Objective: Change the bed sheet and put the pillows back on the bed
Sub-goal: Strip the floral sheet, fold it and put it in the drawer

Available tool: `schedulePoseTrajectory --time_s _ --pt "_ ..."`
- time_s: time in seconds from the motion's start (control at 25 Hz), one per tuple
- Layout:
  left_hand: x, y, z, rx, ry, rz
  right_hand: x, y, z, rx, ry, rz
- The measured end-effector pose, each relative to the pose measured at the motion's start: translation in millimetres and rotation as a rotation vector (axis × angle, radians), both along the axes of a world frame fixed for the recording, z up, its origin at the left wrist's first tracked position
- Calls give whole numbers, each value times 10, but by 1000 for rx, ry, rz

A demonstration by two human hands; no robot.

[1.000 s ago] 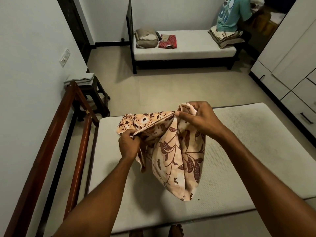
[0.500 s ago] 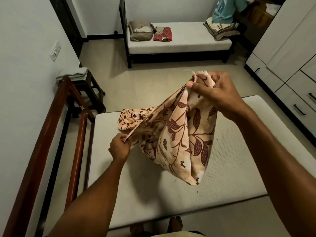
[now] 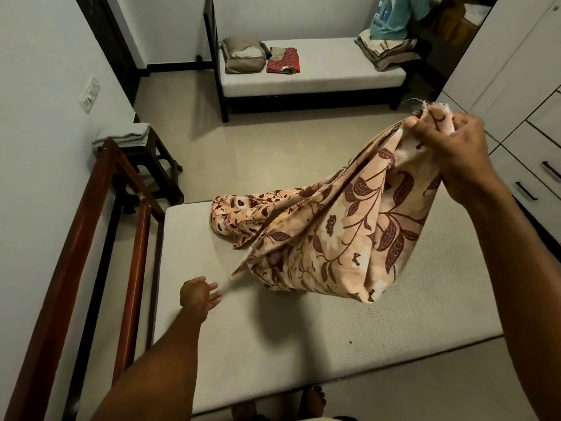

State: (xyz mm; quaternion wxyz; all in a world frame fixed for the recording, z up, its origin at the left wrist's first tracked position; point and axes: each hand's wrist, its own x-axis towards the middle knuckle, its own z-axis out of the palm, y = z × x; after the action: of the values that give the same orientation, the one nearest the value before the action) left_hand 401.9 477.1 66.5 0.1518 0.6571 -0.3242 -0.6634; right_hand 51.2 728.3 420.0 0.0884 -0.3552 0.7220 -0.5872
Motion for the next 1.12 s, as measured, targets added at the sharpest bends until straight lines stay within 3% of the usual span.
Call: schedulePoseTrajectory --time_s 0.16,0.32,0.48,0.68,0.96,1.12 --pt "-498 366 126 -225 -15 -339 37 -41 17 6 37 36" --pt "-1112 914 277 -642 74 -658 63 -89 57 14 82 53" --pt "-1475 1250 350 -783 -1 -928 55 -86 44 20 88 61" --pt "-1496 1443 245 -765 -21 -796 -11 -31 1 9 66 33" --pt "-1622 1480 332 -722 -64 -877 38 -127 -53 -14 -9 73" --pt "-1789 1473 270 -756 -79 -747 82 -129 -50 -12 4 88"
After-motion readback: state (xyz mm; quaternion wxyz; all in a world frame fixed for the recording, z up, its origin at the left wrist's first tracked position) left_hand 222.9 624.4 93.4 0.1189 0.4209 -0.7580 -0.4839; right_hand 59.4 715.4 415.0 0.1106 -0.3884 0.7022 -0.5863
